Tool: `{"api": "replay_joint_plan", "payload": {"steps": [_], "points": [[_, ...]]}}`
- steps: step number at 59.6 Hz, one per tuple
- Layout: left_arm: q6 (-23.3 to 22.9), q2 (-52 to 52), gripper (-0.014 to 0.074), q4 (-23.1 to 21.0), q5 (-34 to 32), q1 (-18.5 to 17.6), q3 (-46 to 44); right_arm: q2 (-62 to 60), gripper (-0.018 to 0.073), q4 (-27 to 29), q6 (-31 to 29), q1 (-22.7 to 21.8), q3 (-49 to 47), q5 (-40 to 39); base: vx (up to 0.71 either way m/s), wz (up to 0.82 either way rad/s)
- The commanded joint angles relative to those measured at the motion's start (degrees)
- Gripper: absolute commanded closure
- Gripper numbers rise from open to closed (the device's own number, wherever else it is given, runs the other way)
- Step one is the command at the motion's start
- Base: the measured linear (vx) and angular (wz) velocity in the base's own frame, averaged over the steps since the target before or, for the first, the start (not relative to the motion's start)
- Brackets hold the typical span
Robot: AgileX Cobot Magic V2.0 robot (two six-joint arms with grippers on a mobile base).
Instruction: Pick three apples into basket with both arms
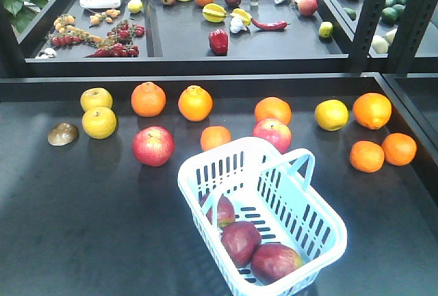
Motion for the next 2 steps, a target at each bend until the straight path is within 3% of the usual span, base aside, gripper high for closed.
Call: {"api": "replay_joint_plan", "payload": {"steps": [1,2], "points": [[-0.38,-0.77,0.0602,-0.34,-4.55,0.06,-1.45,-0.72,0.0564,-0.26,-0.17,-0.38,0.73,-4.32,0.00,0.00],[-0.38,-0.77,0.0602,-0.34,-4.55,0.06,-1.45,-0.72,0.0564,-0.26,-0.17,-0.38,0.73,-4.32,0.00,0.00]]}}
